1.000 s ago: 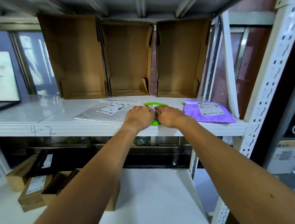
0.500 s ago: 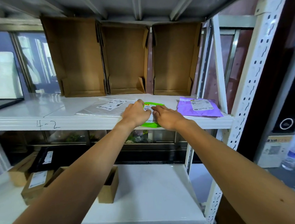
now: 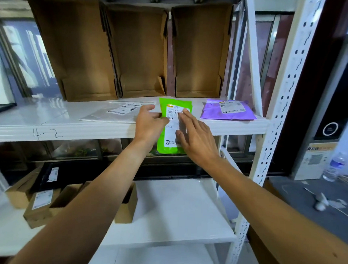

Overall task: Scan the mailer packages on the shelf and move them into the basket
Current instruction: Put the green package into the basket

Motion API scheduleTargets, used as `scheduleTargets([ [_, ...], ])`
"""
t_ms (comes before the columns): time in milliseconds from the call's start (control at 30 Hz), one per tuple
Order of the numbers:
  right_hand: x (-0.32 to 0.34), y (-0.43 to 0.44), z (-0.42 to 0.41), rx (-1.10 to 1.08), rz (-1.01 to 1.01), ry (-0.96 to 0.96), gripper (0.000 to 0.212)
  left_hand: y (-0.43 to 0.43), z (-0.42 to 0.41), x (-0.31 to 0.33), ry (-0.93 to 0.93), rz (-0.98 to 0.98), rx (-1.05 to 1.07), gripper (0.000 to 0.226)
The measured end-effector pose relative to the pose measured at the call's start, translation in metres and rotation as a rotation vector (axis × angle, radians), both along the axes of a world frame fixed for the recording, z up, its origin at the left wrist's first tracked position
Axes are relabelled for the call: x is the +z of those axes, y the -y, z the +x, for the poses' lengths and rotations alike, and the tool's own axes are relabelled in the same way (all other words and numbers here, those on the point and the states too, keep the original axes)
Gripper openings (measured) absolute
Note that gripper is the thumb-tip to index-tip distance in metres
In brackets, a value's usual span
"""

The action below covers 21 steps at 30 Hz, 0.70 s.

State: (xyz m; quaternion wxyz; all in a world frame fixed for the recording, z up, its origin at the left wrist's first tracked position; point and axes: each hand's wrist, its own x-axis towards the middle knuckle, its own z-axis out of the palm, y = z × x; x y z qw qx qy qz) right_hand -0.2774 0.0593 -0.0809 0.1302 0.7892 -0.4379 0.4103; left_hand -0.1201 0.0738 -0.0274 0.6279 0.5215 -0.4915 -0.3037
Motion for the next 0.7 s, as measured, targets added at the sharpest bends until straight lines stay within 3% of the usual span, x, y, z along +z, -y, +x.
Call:
scheduleTargets([
  [200,-0.040,-0.030,-0.010,0.002,-0.054,0.329,0.053,-0.021,-0.001,-0.039,-0.149,0.052,-0.173,0.030],
  [400,-0.096,-0.051,-0.016,-0.055,0.398,0.602,0.063,-0.037,0.000,-0.106,-0.188,0.130,-0.228,0.032],
  [567,-0.137,-0.068,-0.020,-0.026,0.657,0.696,0.040,-0.037,-0.006,-0.166,-0.264,0.283,-0.223,0.043],
  [700,-0.162,-0.078,-0.025,-0.036,0.809,0.796,0.034,-0.041,-0.012,-0.205,-0.284,0.359,-0.248,0.040],
])
